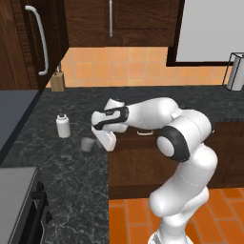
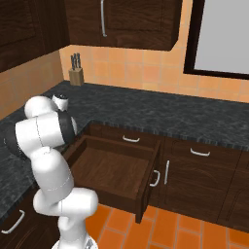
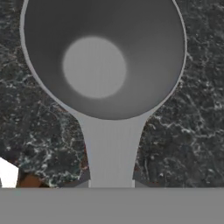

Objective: Pick the measuring cup from the drawer and place it on the counter.

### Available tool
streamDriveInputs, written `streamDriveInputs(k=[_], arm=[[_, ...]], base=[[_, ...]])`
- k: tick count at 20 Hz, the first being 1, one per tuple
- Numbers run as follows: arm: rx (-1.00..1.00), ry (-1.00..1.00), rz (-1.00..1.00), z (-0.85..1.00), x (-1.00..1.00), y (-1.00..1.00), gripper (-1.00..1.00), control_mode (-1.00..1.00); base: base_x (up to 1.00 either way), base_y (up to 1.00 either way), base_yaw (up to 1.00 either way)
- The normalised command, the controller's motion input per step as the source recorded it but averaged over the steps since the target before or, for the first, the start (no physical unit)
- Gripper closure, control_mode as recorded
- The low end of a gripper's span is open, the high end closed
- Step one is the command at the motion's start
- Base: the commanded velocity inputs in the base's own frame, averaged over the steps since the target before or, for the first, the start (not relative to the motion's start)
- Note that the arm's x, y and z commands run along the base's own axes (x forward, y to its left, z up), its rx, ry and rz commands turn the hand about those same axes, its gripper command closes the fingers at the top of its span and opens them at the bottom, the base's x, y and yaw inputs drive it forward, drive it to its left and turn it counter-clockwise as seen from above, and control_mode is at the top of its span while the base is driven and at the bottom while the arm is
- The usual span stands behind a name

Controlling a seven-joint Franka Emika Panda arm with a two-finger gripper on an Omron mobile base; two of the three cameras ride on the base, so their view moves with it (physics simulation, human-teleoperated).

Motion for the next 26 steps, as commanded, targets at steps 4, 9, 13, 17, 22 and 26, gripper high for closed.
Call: streamDriveInputs(k=[4,9,13,17,22,26], arm=[[0.0,-0.11,0.0,-0.04,-0.09,0.85,1.0,-1.0],[-0.02,-0.07,0.0,-0.03,0.0,0.77,1.0,-1.0],[-0.03,-0.1,0.0,-0.52,-0.03,0.65,1.0,-1.0],[-0.13,-0.15,0.0,-0.42,0.0,0.1,1.0,-1.0],[-0.11,-0.05,0.0,-0.04,0.0,0.05,1.0,-1.0],[-0.01,0.0,0.0,0.0,0.05,0.01,-1.0,-1.0]], base=[[0.0,0.0,0.0],[0.0,0.0,0.0],[0.0,0.0,0.0],[0.0,0.0,0.0],[0.0,0.0,0.0],[0.0,0.0,0.0]])
